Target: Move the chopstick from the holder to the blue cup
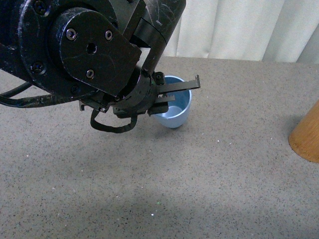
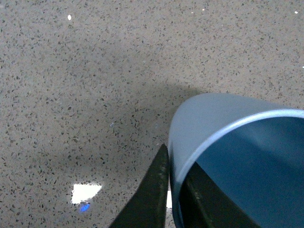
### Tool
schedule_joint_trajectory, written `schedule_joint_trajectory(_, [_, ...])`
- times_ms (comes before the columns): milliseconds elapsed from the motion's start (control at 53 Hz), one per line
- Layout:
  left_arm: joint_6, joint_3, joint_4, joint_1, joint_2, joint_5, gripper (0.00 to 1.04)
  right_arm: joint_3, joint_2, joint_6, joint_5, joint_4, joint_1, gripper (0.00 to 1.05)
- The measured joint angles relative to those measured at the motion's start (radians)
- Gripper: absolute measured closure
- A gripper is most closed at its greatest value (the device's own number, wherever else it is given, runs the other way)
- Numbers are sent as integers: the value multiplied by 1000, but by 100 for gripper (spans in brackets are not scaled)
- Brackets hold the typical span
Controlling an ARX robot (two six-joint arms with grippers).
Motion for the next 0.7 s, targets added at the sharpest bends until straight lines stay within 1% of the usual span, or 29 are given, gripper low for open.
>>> schedule_joint_trajectory(94, [3, 13, -5, -4, 0, 1, 75, 0, 0, 0, 0, 0, 0, 10])
schedule_joint_trajectory(132, [3, 17, -6, -5, 0, 1, 70, 0, 0, 0, 0, 0, 0, 10])
schedule_joint_trajectory(151, [3, 20, -6, -6, 0, 1, 64, 0, 0, 0, 0, 0, 0, 10])
schedule_joint_trajectory(189, [3, 23, -8, -6, 0, 1, 61, 0, 0, 0, 0, 0, 0, 10])
schedule_joint_trajectory(377, [6, 44, -22, -8, 0, 2, 34, 0, 0, 0, 0, 0, 0, 10])
schedule_joint_trajectory(415, [7, 47, -23, -8, 0, 1, 30, 0, 0, 0, 0, 0, 0, 10])
schedule_joint_trajectory(491, [8, 51, -25, -8, 0, 1, 20, 0, 0, 0, 0, 0, 0, 10])
schedule_joint_trajectory(566, [14, 58, -30, -8, 0, 0, 6, 0, 0, 0, 0, 0, 0, 10])
schedule_joint_trajectory(585, [16, 60, -31, -8, 0, 0, 5, 0, 0, 0, 0, 0, 0, 10])
schedule_joint_trajectory(660, [17, 63, -32, -8, 0, -3, 7, 0, 0, 0, 0, 0, 0, 10])
schedule_joint_trajectory(698, [17, 63, -33, -8, 0, -3, 7, 0, 0, 0, 0, 0, 0, 10])
